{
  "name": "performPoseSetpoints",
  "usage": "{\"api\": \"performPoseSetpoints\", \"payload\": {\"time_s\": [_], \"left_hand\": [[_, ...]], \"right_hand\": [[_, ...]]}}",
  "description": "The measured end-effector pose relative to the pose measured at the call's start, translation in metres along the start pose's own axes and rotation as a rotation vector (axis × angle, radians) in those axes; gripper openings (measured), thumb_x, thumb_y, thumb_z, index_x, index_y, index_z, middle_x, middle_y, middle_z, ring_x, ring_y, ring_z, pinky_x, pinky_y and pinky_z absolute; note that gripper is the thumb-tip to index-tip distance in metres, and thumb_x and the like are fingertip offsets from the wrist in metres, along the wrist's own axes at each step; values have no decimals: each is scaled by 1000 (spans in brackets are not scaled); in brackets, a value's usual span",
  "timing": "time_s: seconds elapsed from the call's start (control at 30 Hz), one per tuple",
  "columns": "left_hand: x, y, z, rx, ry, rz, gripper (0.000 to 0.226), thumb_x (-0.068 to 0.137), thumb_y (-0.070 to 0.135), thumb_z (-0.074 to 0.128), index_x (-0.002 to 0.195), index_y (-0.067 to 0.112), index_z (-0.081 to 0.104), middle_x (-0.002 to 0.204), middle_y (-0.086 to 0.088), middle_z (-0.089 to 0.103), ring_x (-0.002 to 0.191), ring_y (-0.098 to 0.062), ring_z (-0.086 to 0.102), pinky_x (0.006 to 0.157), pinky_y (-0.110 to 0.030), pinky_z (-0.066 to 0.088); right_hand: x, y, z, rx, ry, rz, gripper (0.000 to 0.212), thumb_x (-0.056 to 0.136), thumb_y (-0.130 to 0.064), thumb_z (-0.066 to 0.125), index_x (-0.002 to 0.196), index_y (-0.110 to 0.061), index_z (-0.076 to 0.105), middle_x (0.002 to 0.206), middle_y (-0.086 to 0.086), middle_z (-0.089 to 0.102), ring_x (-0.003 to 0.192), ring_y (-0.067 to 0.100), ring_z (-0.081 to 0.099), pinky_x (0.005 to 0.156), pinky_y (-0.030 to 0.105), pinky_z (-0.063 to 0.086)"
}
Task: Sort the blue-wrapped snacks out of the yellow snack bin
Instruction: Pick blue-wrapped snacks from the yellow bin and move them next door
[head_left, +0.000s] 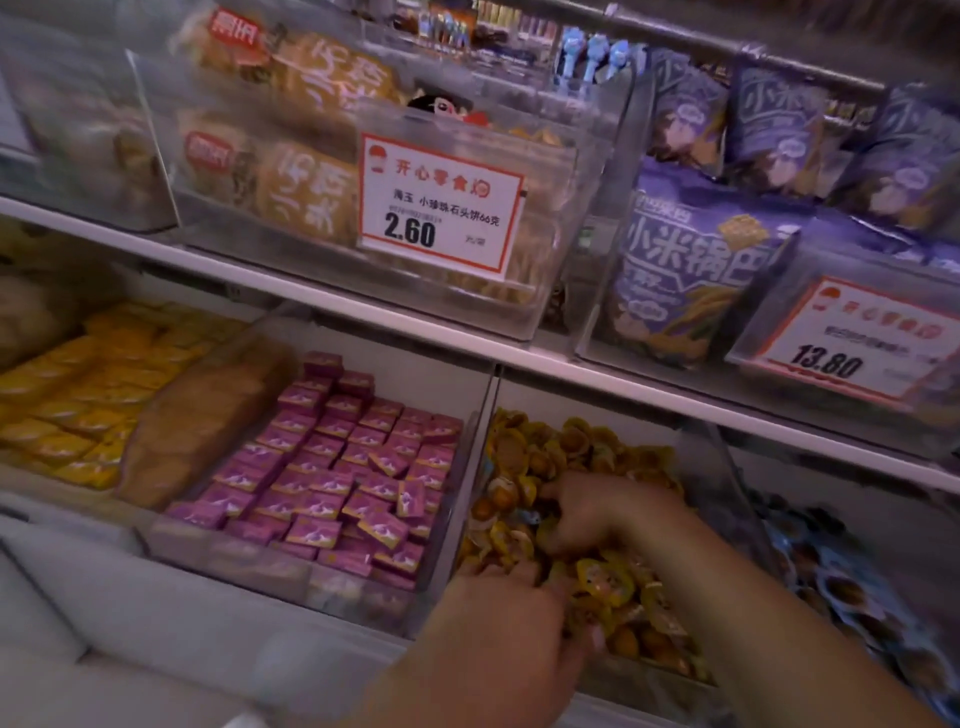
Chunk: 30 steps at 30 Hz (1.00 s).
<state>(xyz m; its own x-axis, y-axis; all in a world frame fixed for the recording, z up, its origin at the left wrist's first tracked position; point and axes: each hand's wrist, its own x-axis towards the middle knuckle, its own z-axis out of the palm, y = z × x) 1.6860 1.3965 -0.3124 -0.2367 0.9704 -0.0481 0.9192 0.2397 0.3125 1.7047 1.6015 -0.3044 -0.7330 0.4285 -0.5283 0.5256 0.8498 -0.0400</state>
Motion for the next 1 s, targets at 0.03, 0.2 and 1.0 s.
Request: {"api": "performPoseSetpoints", "payload": {"time_s": [0.03,0.2,1.0], "left_hand": [[-1,1,-1,-1,4,-2,55,95,63,34,131,23,49,127,-8,54,118,-32,51,99,-41,35],[1,1,-2,-29,11,1,56,95,63,34,127,21,54,125,-7,54,117,-30,52,99,-42,37],[51,2,1,-1181,388,-264,18,82,32,68,97,23,67,86,-7,74,80,-19,70,76,-44,56]], "right_hand": [[3,-2,0,11,20,10,59,66,-52,67,123,-36,60,112,-3,66,90,15,60,76,25,47],[13,0,14,164,125,-58,40,65,-49,75,102,-35,67,97,-13,64,91,11,62,77,23,50],[-106,-10,56,774,618,-358,66,77,-5,67,132,-36,49,131,-27,55,120,-17,49,98,2,35]]}}
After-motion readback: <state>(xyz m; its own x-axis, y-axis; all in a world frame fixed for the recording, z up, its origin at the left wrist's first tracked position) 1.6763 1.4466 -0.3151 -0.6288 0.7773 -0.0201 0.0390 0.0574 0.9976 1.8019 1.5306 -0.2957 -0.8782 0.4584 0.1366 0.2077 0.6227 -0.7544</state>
